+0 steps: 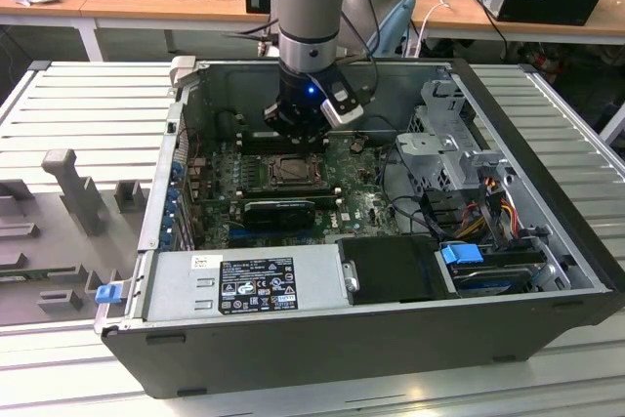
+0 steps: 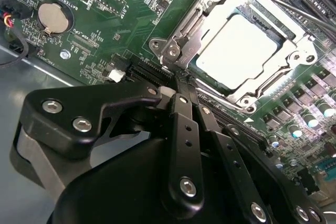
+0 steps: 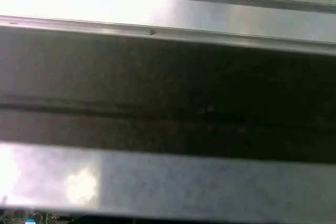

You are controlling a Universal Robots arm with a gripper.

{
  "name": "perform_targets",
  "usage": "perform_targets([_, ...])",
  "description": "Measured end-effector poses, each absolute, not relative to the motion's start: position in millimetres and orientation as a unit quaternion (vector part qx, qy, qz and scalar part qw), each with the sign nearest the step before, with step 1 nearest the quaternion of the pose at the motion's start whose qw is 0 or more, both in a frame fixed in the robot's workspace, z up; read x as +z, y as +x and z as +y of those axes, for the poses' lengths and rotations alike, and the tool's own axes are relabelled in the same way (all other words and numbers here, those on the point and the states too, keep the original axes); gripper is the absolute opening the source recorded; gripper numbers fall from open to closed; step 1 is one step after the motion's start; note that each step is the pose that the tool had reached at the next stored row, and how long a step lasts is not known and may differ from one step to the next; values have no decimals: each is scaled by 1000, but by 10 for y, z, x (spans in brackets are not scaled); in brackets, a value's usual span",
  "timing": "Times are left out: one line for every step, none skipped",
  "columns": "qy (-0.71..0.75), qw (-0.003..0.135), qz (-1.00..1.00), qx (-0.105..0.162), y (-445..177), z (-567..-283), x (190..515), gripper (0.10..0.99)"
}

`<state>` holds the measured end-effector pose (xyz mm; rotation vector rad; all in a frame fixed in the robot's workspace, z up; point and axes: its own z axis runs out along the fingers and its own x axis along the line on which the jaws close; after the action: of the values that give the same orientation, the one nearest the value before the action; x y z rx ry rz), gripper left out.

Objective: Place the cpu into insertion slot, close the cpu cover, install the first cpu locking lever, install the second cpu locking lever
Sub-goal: 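Install the first cpu locking lever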

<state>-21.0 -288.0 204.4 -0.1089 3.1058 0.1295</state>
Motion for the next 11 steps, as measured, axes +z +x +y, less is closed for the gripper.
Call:
perform_targets([-35,16,998,40,-208,-2881,2039,106])
perform_targets([-35,16,998,40,-207,-2881,2035,106])
perform_targets([-35,16,999,39,-205,-2880,2031,106])
perform_targets([-35,16,999,38,-203,-2879,2023,106])
perform_targets([-35,16,999,37,-202,-2879,2019,106])
perform_targets([-35,15,999,37,-201,-2880,2016,106])
perform_targets([-35,15,999,37,-200,-2880,2013,106])
perform_targets([-35,15,999,38,-200,-2881,2013,106])
perform_targets([-35,15,999,39,-200,-2880,2012,106])
perform_targets([-35,16,999,39,-199,-2879,2018,106])
perform_targets([-35,16,998,39,-199,-2878,2062,106])
